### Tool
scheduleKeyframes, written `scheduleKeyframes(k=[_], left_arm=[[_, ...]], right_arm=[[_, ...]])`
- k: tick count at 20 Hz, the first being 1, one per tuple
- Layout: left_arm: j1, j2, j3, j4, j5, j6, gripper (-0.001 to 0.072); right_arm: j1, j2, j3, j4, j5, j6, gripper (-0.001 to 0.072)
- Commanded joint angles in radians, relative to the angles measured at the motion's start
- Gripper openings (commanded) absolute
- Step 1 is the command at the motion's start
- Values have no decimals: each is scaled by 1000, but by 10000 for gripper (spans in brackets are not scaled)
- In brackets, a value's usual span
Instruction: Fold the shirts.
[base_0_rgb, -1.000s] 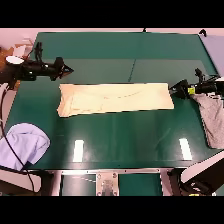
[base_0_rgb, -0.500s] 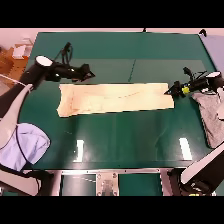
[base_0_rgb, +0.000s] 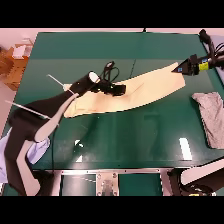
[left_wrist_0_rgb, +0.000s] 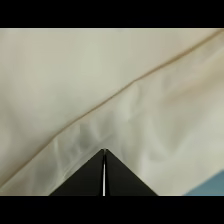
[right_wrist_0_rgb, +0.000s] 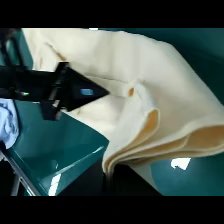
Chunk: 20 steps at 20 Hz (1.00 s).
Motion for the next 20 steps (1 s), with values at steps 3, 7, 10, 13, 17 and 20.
scheduleKeyframes(k=[3, 7, 10, 13, 17, 20], left_arm=[[-94, -172, 203, 2, -29, -85, 24], [-85, -181, 264, -2, -122, -110, 25], [-17, -164, 352, 12, -352, -113, 24], [117, -71, 366, 194, -544, -201, 24], [316, 59, 366, 489, -776, -241, 24], [460, 126, 364, 525, -852, -240, 24]], right_arm=[[68, 153, 10, 16, 22, 19, 18], [76, 167, 9, 16, 24, 46, 19], [89, 167, 10, 17, 26, 79, 18], [136, 167, 10, 86, 25, 107, 19], [303, 163, 3, 106, -79, 163, 19], [492, 130, 1, 64, -269, 174, 19]])
